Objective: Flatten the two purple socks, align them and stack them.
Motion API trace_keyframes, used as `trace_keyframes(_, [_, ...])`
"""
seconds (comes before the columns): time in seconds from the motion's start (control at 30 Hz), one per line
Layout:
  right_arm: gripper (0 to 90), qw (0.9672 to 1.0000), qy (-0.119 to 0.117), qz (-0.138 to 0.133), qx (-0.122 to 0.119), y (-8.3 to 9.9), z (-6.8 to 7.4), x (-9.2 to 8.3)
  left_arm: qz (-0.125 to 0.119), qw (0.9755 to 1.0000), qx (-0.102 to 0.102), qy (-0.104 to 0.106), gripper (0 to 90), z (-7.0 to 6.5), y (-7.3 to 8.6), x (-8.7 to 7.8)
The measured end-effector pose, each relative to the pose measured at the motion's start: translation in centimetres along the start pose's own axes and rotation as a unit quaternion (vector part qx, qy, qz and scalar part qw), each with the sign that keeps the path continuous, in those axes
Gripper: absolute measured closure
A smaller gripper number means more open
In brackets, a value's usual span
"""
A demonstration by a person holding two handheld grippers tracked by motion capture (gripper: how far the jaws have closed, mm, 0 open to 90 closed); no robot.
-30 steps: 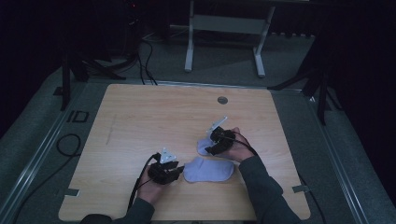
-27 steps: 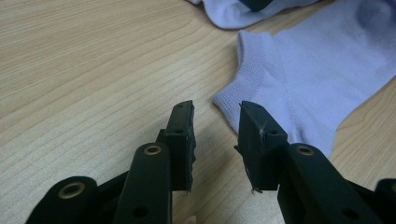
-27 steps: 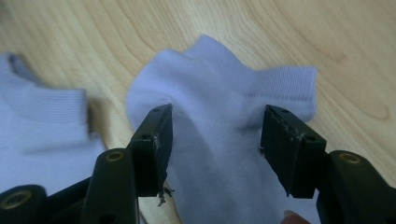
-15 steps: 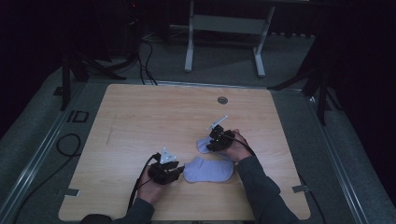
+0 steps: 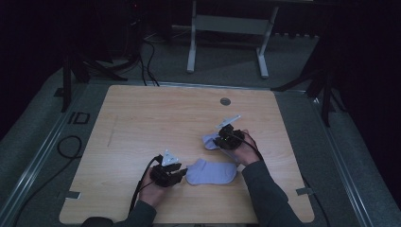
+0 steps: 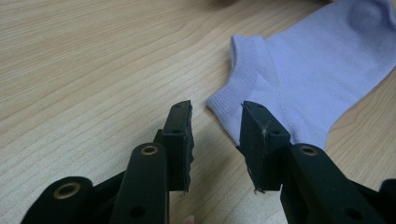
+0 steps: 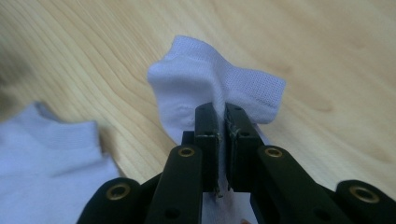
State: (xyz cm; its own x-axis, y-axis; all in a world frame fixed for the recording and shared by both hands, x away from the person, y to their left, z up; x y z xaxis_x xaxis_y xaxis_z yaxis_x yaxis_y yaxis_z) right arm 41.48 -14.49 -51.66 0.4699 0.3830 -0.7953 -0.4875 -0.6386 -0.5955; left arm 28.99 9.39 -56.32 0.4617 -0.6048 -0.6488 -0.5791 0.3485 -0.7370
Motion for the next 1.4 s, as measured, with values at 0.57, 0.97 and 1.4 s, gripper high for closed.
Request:
trace_keyframes(0.57, [83.7,0.9952,0.0,-0.098,0.008,0.6,0.3,-7.3,0.003,0.9998,0.016,0.009,63.2,-0.8,0.1,0.4])
trace_keyframes(0.97, [82.3,0.993,0.005,-0.115,-0.027,1.4,2.1,-9.8,0.008,0.9995,0.022,0.02,64.2,-1.4,0.1,0.8])
trace_keyframes(1.4, [88.6,0.9884,0.019,-0.143,-0.046,1.6,3.2,-11.2,0.011,0.9995,0.023,0.021,64.4,-1.5,0.2,1.0])
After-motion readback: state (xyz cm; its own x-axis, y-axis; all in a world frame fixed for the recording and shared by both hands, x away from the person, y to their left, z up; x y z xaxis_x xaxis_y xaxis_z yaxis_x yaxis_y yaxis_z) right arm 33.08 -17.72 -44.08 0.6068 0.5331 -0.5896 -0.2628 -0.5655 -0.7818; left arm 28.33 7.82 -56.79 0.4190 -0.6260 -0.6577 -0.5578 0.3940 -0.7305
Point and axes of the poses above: each handheld gripper's, and its own axes: x roughly forward along the jaws, y roughly out of its underside, z roughly to its left, the point moved 1 cm from there along x, roughly forward along the jaws, and after that the axes turned 6 degrees about y, right-handed, at the moved point
